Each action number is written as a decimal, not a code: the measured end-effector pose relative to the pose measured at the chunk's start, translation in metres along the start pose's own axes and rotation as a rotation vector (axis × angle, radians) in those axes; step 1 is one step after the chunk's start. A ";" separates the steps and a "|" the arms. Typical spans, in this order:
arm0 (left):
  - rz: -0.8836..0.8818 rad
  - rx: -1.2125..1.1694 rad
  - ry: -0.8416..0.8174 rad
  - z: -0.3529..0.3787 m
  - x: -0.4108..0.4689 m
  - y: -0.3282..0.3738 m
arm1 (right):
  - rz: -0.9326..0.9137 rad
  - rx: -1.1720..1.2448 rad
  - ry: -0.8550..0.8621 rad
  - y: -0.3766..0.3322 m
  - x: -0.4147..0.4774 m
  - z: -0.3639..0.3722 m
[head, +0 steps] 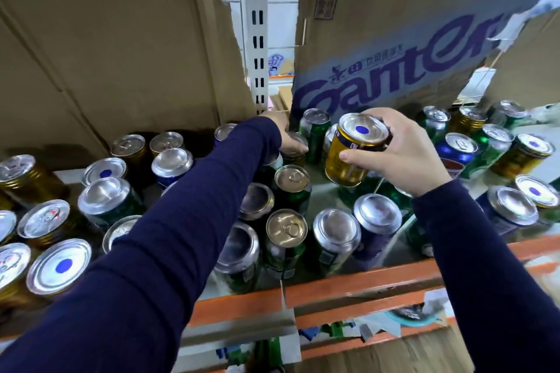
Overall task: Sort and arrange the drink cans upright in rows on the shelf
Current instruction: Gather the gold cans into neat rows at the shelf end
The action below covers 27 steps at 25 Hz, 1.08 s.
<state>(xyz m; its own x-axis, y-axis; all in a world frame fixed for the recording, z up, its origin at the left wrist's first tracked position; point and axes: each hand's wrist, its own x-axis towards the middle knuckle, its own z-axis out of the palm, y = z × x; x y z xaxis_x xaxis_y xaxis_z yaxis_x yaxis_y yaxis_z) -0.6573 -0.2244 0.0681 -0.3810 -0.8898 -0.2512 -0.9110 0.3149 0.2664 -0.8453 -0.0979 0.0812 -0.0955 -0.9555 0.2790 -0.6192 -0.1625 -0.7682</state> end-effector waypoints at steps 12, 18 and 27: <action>0.054 -0.015 0.437 -0.025 -0.038 0.008 | -0.093 0.128 0.030 -0.001 -0.005 -0.003; 0.001 -0.568 0.950 -0.010 -0.132 -0.014 | -0.217 0.328 -0.040 -0.042 -0.011 0.018; -0.105 -1.018 1.227 0.019 -0.262 -0.108 | -0.327 0.319 -0.273 -0.137 -0.051 0.120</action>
<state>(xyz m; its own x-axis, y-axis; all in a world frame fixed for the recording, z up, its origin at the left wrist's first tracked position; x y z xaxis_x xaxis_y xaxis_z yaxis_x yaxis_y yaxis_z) -0.4623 -0.0194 0.0875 0.4834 -0.7653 0.4250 -0.2516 0.3435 0.9048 -0.6620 -0.0567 0.1032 0.2952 -0.8648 0.4061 -0.3107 -0.4888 -0.8152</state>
